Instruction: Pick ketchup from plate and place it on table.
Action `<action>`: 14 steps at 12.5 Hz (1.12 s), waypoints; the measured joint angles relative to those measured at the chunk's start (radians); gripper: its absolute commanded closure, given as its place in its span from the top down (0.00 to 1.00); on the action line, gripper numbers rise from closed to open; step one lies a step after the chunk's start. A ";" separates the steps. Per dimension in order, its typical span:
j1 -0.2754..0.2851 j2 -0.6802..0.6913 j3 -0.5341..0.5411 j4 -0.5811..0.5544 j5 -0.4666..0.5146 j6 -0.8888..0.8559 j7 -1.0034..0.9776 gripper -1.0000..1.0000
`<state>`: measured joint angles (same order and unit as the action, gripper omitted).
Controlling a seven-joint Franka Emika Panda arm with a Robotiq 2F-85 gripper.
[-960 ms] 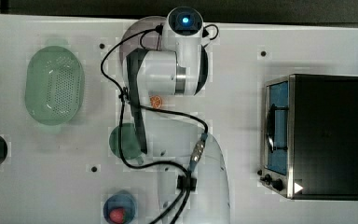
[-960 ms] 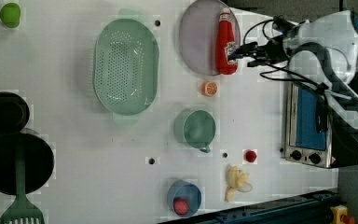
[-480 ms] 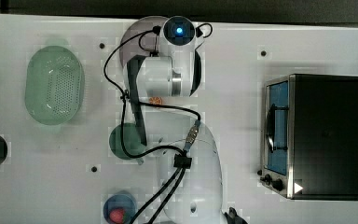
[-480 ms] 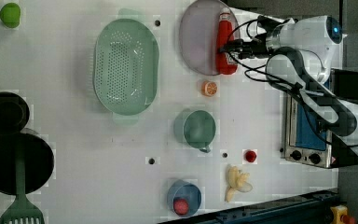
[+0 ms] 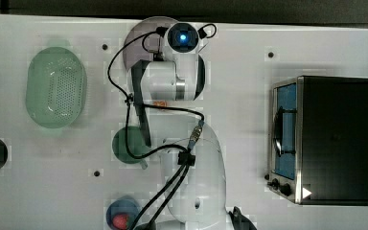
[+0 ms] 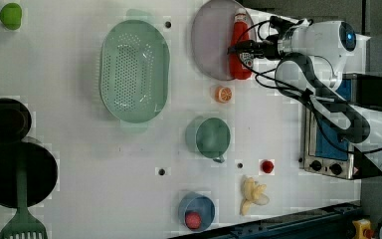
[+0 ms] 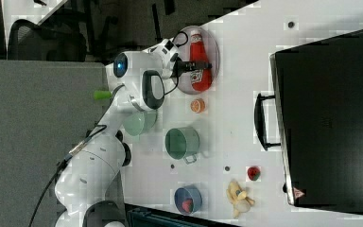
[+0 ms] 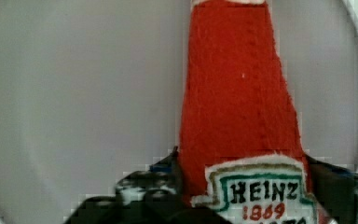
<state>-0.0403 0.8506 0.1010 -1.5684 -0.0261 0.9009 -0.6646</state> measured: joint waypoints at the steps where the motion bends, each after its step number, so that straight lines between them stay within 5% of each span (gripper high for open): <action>1: 0.003 0.000 -0.003 0.005 0.003 0.001 0.000 0.58; 8: -0.002 -0.062 -0.002 -0.019 0.005 -0.047 -0.003 0.58; 14: -0.026 -0.429 0.001 -0.047 0.034 -0.469 0.003 0.58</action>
<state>-0.0668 0.4219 0.1023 -1.6152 0.0076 0.4314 -0.6611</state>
